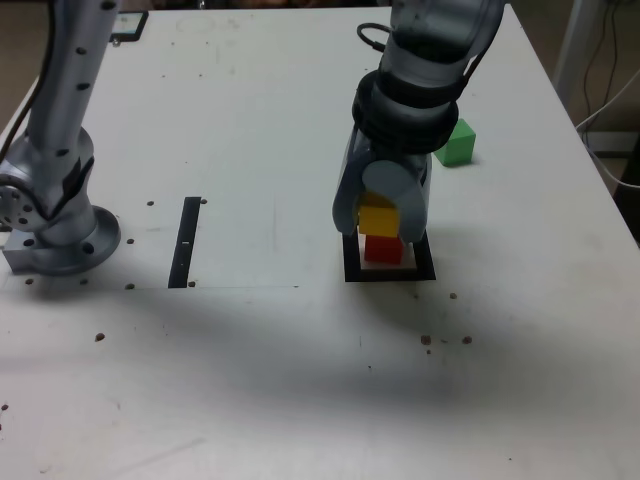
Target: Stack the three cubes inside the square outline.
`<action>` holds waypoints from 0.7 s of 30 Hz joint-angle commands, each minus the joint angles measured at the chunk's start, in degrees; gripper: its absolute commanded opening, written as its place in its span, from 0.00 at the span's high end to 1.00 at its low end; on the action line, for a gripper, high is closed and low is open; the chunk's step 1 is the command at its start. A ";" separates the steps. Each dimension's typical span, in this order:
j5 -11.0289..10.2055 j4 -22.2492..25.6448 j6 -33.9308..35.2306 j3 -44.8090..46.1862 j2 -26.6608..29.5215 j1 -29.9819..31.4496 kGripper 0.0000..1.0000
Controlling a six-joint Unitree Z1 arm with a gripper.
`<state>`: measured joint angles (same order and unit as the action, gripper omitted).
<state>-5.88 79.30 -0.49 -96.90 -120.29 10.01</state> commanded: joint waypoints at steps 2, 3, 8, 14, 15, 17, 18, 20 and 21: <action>-0.08 -0.22 -0.46 -0.08 -0.49 -0.71 0.44; -0.08 -0.25 -0.59 -0.08 -0.53 -0.92 0.40; 0.26 -0.29 -1.27 -0.09 -0.44 -1.55 0.21; 1.40 -0.21 -1.52 0.54 -0.13 -1.57 0.12; 1.50 -0.12 -1.53 0.61 0.02 -1.57 0.10; 1.45 0.14 -1.53 0.64 0.51 -1.57 0.06; 1.30 0.32 -1.53 0.59 0.86 -1.57 0.05; 0.81 0.76 -1.53 0.37 1.80 -1.57 0.02; 0.52 1.00 -1.53 0.23 2.37 -1.58 0.01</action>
<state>-5.06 79.96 -1.93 -96.30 -119.16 8.51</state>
